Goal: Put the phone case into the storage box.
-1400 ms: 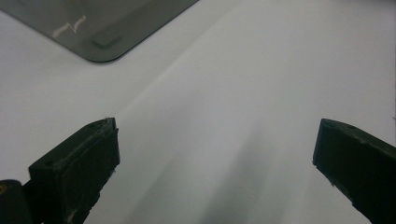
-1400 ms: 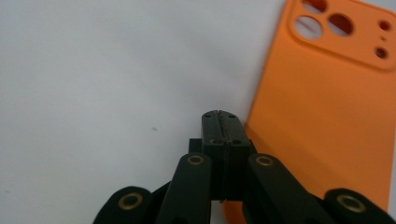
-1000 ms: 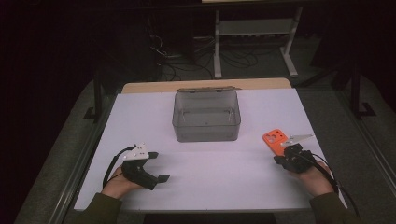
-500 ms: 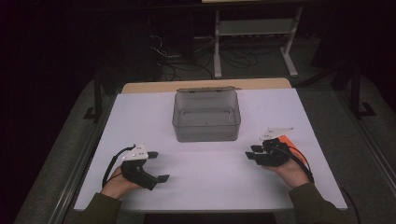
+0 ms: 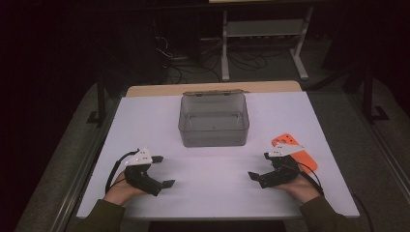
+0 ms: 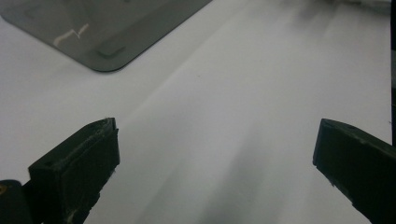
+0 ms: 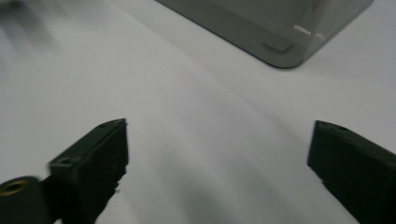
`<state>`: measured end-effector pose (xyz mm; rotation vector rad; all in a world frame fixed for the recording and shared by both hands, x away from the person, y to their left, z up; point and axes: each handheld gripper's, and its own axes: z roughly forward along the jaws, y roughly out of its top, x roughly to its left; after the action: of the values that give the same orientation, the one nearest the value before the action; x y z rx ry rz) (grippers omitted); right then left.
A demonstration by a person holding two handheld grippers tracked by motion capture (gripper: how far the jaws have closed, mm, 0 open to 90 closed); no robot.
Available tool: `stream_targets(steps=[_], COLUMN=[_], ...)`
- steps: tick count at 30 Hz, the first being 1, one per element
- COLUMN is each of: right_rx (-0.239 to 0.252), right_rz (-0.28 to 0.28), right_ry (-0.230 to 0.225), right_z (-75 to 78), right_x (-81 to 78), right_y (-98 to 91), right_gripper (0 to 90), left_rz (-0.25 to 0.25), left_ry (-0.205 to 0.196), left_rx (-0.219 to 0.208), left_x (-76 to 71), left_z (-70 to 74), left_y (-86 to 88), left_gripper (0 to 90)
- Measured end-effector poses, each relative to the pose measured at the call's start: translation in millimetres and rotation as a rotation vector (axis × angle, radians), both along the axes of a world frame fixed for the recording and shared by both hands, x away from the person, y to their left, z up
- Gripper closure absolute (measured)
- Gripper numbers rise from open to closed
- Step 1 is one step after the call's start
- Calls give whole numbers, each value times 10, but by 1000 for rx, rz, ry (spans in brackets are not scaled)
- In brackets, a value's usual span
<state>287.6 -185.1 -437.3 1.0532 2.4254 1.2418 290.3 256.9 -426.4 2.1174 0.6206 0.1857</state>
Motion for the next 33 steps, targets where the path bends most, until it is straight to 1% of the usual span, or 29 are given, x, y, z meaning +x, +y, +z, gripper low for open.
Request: stream_targets(steps=[4, 5, 6, 8, 15, 19, 25, 33], right_rx=[6, -5, -13, -16, -29, -35, -37, -45], right_rz=[11, 18, 18, 25, 30, 36, 39, 37], right_ry=[-5, -9, -11, -22, -30, -31, -26, -27], right_z=[-36, -43, -45, -43, -24, -9, 17, 62], right_x=[-46, -49, -56, -59, -59, -58, -50, -30], right_y=[-21, -18, -11, -8, -7, -5, -7, 1], right_gripper=[7, 4, 4, 4, 4, 5, 5, 5], left_rz=[11, 11, 16, 14, -4, -4, -1, 7], left_ry=[-2, -2, -3, 0, -1, 4, 1, 8], left_rx=[-15, -15, -24, -30, -14, 2, -2, -4], left_x=[6, 6, 10, 10, 1, 4, 8, 17], left_z=[6, 6, 8, 1, -28, -48, -44, -44], left_y=[9, 9, 17, 20, 7, -4, 0, 8], left_gripper=[0, 0, 0, 0, 0, 0, 0, 0])
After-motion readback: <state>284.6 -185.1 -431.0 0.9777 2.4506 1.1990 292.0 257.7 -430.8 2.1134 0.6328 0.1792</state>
